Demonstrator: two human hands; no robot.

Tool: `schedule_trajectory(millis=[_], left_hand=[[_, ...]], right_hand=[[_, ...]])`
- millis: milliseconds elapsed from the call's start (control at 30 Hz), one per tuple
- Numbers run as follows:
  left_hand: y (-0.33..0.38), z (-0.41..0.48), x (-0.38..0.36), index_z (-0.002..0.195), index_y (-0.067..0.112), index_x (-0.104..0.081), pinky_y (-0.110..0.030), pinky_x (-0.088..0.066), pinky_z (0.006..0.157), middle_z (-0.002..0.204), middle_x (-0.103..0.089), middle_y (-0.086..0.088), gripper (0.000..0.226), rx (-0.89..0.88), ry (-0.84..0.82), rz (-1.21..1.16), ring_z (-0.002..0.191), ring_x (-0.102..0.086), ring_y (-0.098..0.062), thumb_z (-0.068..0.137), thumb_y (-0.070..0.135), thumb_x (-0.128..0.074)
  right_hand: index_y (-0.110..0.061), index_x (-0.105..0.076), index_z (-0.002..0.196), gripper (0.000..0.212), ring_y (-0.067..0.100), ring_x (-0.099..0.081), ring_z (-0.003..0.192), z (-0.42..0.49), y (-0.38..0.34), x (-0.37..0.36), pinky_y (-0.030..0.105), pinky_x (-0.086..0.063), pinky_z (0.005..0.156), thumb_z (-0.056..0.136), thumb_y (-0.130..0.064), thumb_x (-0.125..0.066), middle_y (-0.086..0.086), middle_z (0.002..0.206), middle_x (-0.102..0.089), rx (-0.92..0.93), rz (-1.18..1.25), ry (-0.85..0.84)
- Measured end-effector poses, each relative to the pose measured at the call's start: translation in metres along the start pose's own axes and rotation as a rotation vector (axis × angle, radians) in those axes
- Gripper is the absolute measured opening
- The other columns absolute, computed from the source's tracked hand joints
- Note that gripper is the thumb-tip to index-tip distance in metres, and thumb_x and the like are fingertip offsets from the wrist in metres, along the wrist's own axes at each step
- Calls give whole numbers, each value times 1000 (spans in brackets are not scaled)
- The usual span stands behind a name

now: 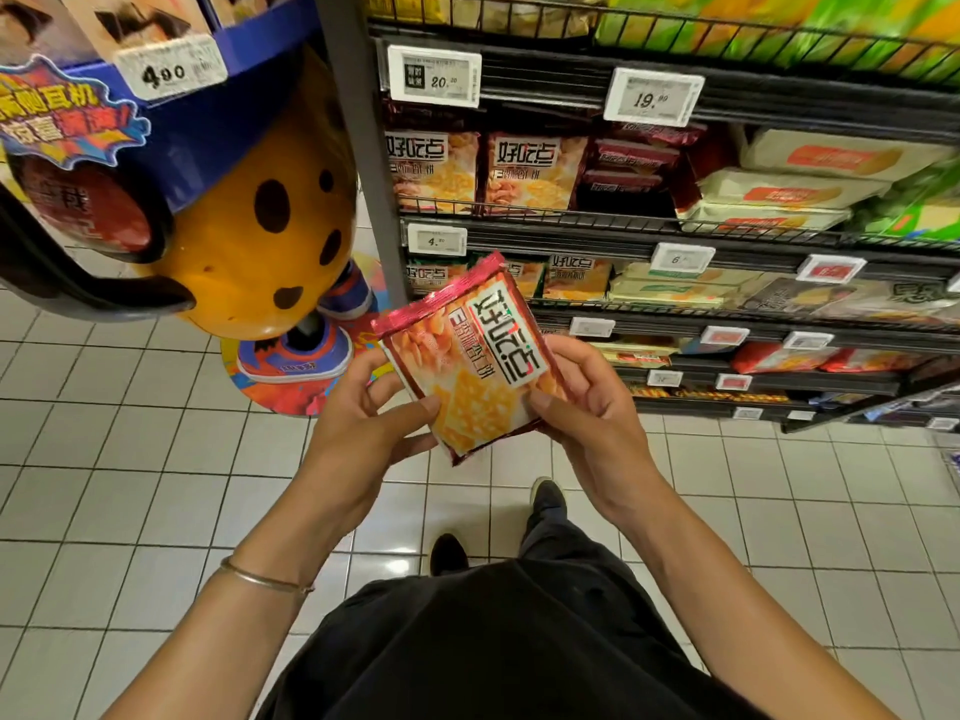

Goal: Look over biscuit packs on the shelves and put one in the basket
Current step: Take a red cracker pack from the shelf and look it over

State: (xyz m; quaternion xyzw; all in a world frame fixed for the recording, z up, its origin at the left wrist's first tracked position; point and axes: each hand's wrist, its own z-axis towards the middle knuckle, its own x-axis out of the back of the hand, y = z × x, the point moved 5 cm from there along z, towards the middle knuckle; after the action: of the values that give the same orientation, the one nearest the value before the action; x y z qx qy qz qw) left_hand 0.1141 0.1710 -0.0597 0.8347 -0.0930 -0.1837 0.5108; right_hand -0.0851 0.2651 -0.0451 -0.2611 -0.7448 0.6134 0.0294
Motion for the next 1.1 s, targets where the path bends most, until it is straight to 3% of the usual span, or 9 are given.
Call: schedule_trajectory(millis=[133,367,467,567,633,767,933,1000,1100], left_hand=[[8,2,5,127,31,-63,-38,-65,75,121,-77,2,51,-72,-46,42,107,-76,-20,91,-5,-71],[13,7,1,138,26,-60,-44,-66,82,122,-77,1,56,-97,-53,44,109,-76,-23,92,-3,-72],[20,8,-10,140,26,-58,-42,-66,80,120,-77,1,62,-109,-45,81,107,-76,-20,84,13,-81],[27,8,-28,138,24,-56,-31,-64,70,112,-78,11,74,-142,-33,126,97,-78,-13,70,26,-86],[30,9,-37,132,25,-57,-25,-62,65,103,-77,20,65,-151,-27,138,92,-78,-8,75,21,-88],[32,14,-43,131,27,-58,-25,-62,64,102,-77,10,59,-151,12,150,90,-77,-7,81,18,-88],[30,18,-42,125,34,-61,-25,-62,63,100,-79,15,47,-136,2,109,90,-78,-8,86,18,-84],[29,19,-41,127,34,-62,-24,-61,64,102,-79,17,44,-112,-15,68,94,-77,-7,90,19,-80],[27,20,-38,139,28,-61,-27,-62,69,114,-78,8,49,-86,-39,28,102,-76,-12,94,16,-76]], right_hand=[[-6,-56,135,55,35,-65,124,0,7,2,46,-56,89,83,-14,-74,17,131,-70,-19,-22,13],[-9,-58,133,50,28,-72,113,6,15,5,36,-60,80,86,-18,-72,11,125,-74,-75,-32,41],[-11,-61,127,28,25,-73,101,12,26,6,37,-60,78,99,-11,-60,6,115,-77,-180,6,64],[-10,-61,124,25,29,-69,104,15,37,3,52,-59,92,108,-8,-43,9,112,-74,-299,48,92],[-2,-56,131,29,32,-66,109,14,41,-1,59,-51,103,109,-10,-39,16,120,-69,-350,66,99],[0,-52,138,34,37,-65,119,14,45,0,59,-49,107,110,-13,-38,23,131,-67,-388,77,120],[-8,-57,115,18,30,-69,107,19,41,5,57,-51,102,108,-10,-40,12,114,-73,-354,62,116],[-11,-60,104,18,26,-71,101,20,39,8,50,-55,93,107,-8,-43,6,105,-77,-332,80,116],[-10,-60,118,23,23,-71,101,21,36,12,39,-57,82,102,-1,-46,7,111,-76,-294,113,106]])
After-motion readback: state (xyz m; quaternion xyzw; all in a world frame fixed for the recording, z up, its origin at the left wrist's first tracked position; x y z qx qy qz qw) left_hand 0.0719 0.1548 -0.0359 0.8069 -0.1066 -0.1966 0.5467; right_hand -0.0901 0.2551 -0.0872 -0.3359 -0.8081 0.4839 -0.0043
